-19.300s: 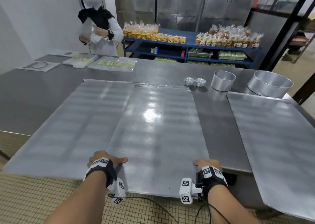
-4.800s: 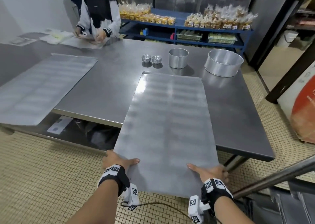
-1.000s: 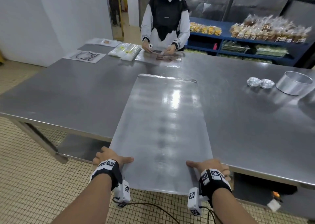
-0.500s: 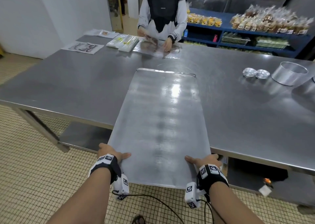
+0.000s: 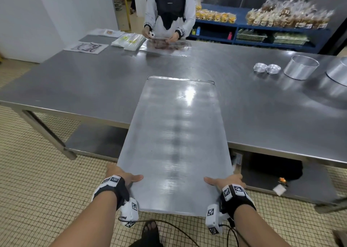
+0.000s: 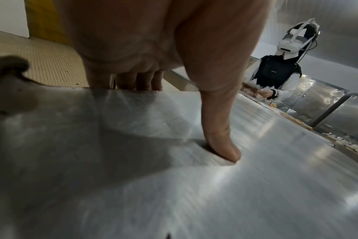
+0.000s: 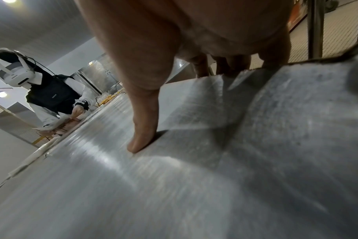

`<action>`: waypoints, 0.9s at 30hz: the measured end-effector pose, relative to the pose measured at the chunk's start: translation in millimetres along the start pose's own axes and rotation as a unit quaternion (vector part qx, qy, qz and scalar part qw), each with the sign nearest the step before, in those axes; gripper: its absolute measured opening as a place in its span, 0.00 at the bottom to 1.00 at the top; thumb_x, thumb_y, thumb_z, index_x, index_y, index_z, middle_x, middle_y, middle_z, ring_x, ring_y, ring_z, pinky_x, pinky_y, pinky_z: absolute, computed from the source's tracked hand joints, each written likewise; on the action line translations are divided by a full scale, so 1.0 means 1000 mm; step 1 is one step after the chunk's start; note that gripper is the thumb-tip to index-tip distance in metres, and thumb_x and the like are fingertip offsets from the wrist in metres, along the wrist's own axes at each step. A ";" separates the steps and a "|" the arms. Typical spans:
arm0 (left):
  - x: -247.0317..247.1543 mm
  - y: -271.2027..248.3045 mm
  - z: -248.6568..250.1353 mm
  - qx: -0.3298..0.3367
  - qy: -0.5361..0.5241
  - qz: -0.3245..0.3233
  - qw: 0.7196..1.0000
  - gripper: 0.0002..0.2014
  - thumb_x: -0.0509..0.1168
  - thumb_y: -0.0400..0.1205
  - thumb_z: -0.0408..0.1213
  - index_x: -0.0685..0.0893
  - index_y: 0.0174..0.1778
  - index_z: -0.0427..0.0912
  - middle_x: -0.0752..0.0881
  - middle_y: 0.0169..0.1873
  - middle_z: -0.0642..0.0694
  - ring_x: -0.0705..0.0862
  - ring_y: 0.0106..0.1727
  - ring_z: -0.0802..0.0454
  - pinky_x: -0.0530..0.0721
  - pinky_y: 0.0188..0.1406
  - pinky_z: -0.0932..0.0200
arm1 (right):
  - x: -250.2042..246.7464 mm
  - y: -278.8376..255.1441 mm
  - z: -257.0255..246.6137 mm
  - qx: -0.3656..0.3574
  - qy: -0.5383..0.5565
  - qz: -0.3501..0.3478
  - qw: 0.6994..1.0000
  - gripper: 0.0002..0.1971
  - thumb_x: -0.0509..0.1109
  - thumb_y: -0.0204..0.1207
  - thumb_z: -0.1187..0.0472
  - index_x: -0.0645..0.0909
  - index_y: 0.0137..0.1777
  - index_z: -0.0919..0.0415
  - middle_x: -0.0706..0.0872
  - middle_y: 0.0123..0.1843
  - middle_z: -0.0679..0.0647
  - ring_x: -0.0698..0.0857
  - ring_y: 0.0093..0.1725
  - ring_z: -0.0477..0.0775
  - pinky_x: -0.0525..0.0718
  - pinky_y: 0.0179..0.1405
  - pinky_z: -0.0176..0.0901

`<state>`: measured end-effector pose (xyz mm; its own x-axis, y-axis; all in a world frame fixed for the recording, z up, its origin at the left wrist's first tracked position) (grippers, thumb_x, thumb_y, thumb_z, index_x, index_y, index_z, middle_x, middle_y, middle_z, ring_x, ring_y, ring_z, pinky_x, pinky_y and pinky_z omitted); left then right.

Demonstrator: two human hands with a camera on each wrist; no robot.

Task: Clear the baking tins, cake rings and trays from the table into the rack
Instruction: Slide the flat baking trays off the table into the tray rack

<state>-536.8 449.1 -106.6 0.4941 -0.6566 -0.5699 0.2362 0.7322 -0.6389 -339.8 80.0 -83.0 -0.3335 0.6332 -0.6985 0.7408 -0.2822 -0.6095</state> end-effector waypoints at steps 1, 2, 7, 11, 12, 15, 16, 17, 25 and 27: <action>0.004 0.006 -0.008 -0.005 0.009 -0.010 1.000 0.61 0.91 0.31 0.47 0.69 0.60 0.42 0.86 0.53 0.39 0.87 0.55 0.30 0.85 0.59 0.30 | 0.000 0.000 0.007 0.006 -0.001 -0.011 1.000 0.68 0.93 0.39 0.45 0.59 0.76 0.67 0.73 0.72 0.68 0.78 0.69 0.73 0.81 0.64 0.65; 0.008 0.012 -0.015 -0.007 0.019 -0.021 1.000 0.63 0.90 0.27 0.50 0.70 0.59 0.43 0.87 0.53 0.40 0.87 0.54 0.30 0.85 0.57 0.29 | -0.001 0.001 0.012 0.010 0.000 -0.020 1.000 0.67 0.93 0.35 0.44 0.61 0.74 0.66 0.75 0.70 0.67 0.80 0.66 0.73 0.83 0.63 0.66; 0.017 0.027 -0.024 -0.016 0.090 -0.065 0.994 0.65 0.88 0.24 0.53 0.73 0.62 0.42 0.86 0.54 0.41 0.87 0.54 0.33 0.85 0.59 0.30 | 0.002 0.010 0.024 0.015 0.025 -0.068 0.997 0.70 0.93 0.29 0.47 0.60 0.74 0.65 0.81 0.64 0.65 0.84 0.60 0.71 0.85 0.60 0.67; 0.012 0.021 0.005 0.018 0.077 -0.068 0.995 0.47 0.90 0.48 0.52 0.82 0.61 0.37 0.89 0.55 0.39 0.88 0.53 0.34 0.86 0.60 0.37 | -0.004 0.021 0.010 0.007 0.057 -0.062 0.996 0.64 0.92 0.47 0.49 0.58 0.78 0.70 0.80 0.68 0.67 0.83 0.64 0.71 0.83 0.63 0.63; 0.009 0.022 0.015 0.029 0.068 -0.059 0.995 0.39 0.88 0.56 0.49 0.84 0.59 0.35 0.90 0.54 0.38 0.88 0.52 0.35 0.86 0.61 0.40 | -0.006 0.023 0.003 0.001 0.053 -0.058 0.997 0.59 0.91 0.52 0.48 0.60 0.76 0.70 0.80 0.68 0.67 0.83 0.64 0.70 0.83 0.63 0.59; 0.006 0.036 0.045 0.057 0.035 -0.030 0.997 0.33 0.84 0.66 0.47 0.85 0.60 0.30 0.90 0.56 0.36 0.87 0.50 0.38 0.85 0.60 0.47 | -0.011 0.035 -0.025 -0.014 0.041 -0.034 0.999 0.53 0.88 0.58 0.45 0.65 0.75 0.72 0.79 0.69 0.67 0.82 0.65 0.69 0.83 0.63 0.55; 0.006 0.042 0.055 0.059 0.033 -0.025 0.997 0.34 0.83 0.68 0.48 0.83 0.62 0.28 0.89 0.57 0.35 0.86 0.49 0.39 0.83 0.58 0.50 | -0.012 0.039 -0.035 -0.016 0.040 -0.028 0.999 0.52 0.87 0.59 0.45 0.65 0.75 0.72 0.78 0.70 0.67 0.82 0.66 0.68 0.82 0.65 0.55; 0.007 0.050 0.064 0.058 0.029 -0.021 0.998 0.35 0.82 0.69 0.49 0.82 0.64 0.28 0.89 0.58 0.35 0.86 0.49 0.39 0.83 0.57 0.50 | -0.012 0.041 -0.045 -0.017 0.044 -0.025 0.999 0.51 0.86 0.61 0.44 0.66 0.75 0.72 0.78 0.70 0.67 0.81 0.68 0.67 0.81 0.67 0.55; 0.015 0.095 0.125 0.072 0.032 0.009 0.997 0.39 0.81 0.68 0.54 0.77 0.66 0.32 0.86 0.59 0.35 0.85 0.59 0.33 0.83 0.59 0.46 | 0.012 0.126 -0.086 -0.010 0.063 0.009 0.998 0.71 0.80 0.17 0.29 0.79 0.68 0.65 0.86 0.63 0.58 0.86 0.60 0.58 0.85 0.63 0.49; 0.016 0.098 0.133 0.079 0.027 0.014 0.996 0.32 0.81 0.72 0.46 0.78 0.64 0.30 0.86 0.56 0.36 0.85 0.60 0.34 0.81 0.59 0.48 | 0.020 0.143 -0.093 -0.006 0.078 0.004 0.997 0.69 0.81 0.18 0.29 0.81 0.66 0.65 0.87 0.61 0.57 0.88 0.57 0.57 0.86 0.61 0.48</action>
<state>-394.4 534.7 -109.6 0.4580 -0.6418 -0.6150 0.3538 0.7663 -0.5362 -187.0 119.2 -149.3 -0.2331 0.7359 -0.6357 0.7504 -0.2797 -0.5989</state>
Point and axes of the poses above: each hand's wrist, its own y-axis towards the middle knuckle, its own x-axis out of the palm, z = x × y, the point moved 6 cm from there along y, towards the middle knuckle
